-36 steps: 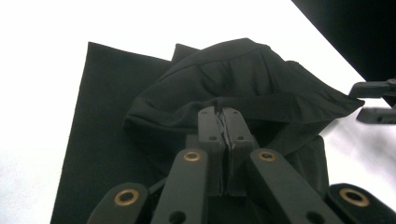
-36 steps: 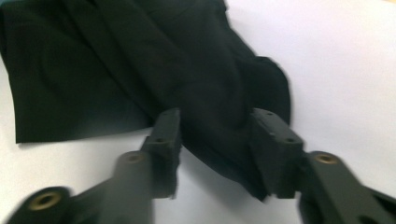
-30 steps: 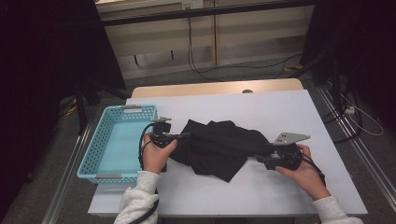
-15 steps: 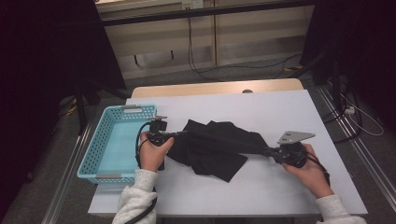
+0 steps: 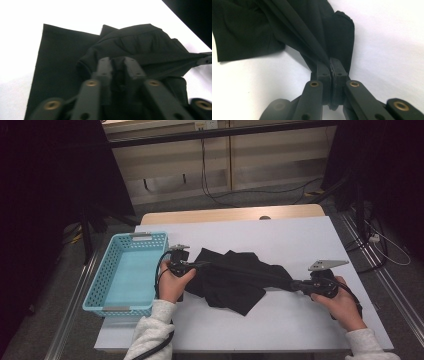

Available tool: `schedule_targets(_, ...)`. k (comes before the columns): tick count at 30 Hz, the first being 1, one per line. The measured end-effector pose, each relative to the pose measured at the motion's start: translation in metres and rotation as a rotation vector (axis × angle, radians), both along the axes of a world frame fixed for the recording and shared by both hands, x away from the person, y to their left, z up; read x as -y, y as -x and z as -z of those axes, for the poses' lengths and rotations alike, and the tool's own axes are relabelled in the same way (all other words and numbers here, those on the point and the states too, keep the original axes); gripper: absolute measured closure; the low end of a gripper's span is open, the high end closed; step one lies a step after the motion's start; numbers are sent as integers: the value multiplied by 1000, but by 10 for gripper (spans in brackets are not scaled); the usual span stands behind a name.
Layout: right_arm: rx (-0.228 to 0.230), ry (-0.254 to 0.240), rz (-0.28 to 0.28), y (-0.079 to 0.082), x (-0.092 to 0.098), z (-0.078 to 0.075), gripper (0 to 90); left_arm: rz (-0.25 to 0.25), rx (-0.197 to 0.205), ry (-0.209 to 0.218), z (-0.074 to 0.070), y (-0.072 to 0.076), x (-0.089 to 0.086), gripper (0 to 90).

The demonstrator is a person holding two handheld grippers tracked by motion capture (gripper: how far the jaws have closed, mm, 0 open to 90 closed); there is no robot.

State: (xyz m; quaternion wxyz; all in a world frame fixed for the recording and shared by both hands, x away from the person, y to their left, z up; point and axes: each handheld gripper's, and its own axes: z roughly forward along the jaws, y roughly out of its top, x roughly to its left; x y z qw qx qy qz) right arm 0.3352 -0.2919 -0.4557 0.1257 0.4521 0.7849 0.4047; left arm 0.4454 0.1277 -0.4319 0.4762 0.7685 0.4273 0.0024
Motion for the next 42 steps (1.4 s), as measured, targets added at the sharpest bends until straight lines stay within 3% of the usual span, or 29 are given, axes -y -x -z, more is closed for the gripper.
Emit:
schedule_targets(1,-2,-1,1,0,0,-1,877,21,16,5,-1,0,-1,621)
schedule_targets(4,-1,5,0,0,0,0,875,19,73,6,-4,2,-2,406)
schedule_targets(6,-7,5,5,0,0,1,875,29,77,26,-5,4,-2,349)
schedule_targets(8,-10,9,-1,0,-1,1,875,43,119,-11,-7,6,-1,315)
schedule_targets(11,-8,16,-4,0,-3,1,875,57,141,-18,-9,9,2,240)
schedule_targets(13,-8,25,-7,0,-4,1,874,91,170,-52,-10,13,6,238)
schedule_targets(18,-8,28,-5,0,-4,0,874,167,203,-79,-8,18,21,231)
schedule_targets(22,-4,35,-6,-1,-5,-1,873,223,168,-89,1,21,29,235)
schedule_targets(25,-6,45,-5,-1,-6,1,872,249,162,-127,10,23,32,230)
schedule_targets(32,1,16,10,-2,-5,-2,871,253,117,-166,25,24,30,238)
schedule_targets(36,2,9,18,-3,-4,-2,871,269,138,-175,27,25,28,256)
schedule_targets(42,-12,-19,36,-4,-2,-1,872,311,214,-211,31,29,27,288)
